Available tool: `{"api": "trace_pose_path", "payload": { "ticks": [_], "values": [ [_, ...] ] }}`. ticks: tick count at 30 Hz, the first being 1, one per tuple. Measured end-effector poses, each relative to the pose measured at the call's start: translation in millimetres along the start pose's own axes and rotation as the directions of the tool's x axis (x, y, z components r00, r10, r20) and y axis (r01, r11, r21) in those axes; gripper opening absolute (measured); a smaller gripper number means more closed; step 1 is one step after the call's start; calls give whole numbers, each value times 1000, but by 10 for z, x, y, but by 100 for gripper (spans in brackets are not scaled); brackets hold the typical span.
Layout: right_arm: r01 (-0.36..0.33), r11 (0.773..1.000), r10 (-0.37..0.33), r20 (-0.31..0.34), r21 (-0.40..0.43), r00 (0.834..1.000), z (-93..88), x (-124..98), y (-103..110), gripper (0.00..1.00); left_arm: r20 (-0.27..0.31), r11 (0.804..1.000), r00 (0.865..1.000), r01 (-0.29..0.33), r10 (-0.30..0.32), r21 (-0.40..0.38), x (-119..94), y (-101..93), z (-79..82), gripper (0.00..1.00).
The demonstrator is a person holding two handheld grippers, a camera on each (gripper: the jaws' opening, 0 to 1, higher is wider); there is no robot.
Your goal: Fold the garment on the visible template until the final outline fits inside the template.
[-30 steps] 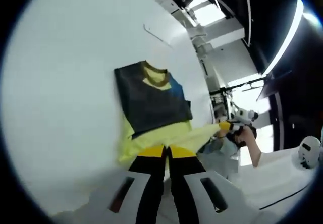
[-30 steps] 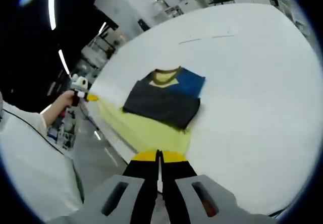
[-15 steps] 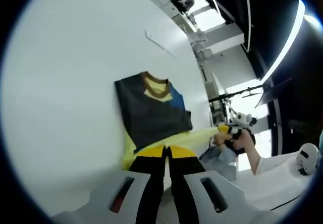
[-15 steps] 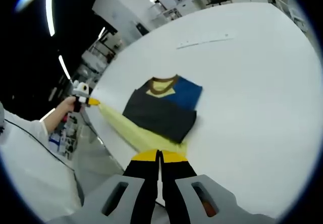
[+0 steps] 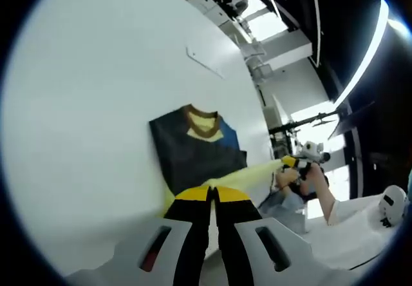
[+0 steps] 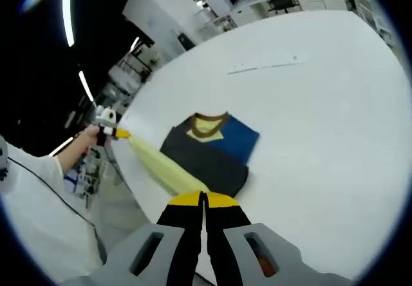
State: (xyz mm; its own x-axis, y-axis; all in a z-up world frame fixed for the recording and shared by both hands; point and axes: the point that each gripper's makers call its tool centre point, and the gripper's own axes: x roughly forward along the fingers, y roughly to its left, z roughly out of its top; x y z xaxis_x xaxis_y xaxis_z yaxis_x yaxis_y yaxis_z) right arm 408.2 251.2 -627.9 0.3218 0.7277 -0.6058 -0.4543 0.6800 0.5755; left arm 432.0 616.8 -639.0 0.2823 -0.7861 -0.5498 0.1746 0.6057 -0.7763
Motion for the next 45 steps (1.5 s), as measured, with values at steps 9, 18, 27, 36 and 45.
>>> {"api": "trace_pose_path", "payload": {
  "ticks": [9,18,27,36,45],
  "values": [
    [4,1000,-4,-1,-21,1000,186,71,-99,1,-2,1000,1000,-13,13,19,57,68,176,0],
    [4,1000,-4,-7,-22,1000,324,157,-232,1,-1,1000,1000,-14,14,12,147,146,326,0],
    [7,1000,-7,-28,-2,1000,351,310,-387,1,-12,1000,999,-31,31,-1,291,276,450,0],
    [15,1000,-14,-30,19,999,396,435,-559,1,-30,999,999,-44,44,-11,404,375,474,0],
    [18,999,-17,-24,34,1000,445,514,-632,1,-41,999,998,-51,50,-19,494,359,436,0]
  ]
}}
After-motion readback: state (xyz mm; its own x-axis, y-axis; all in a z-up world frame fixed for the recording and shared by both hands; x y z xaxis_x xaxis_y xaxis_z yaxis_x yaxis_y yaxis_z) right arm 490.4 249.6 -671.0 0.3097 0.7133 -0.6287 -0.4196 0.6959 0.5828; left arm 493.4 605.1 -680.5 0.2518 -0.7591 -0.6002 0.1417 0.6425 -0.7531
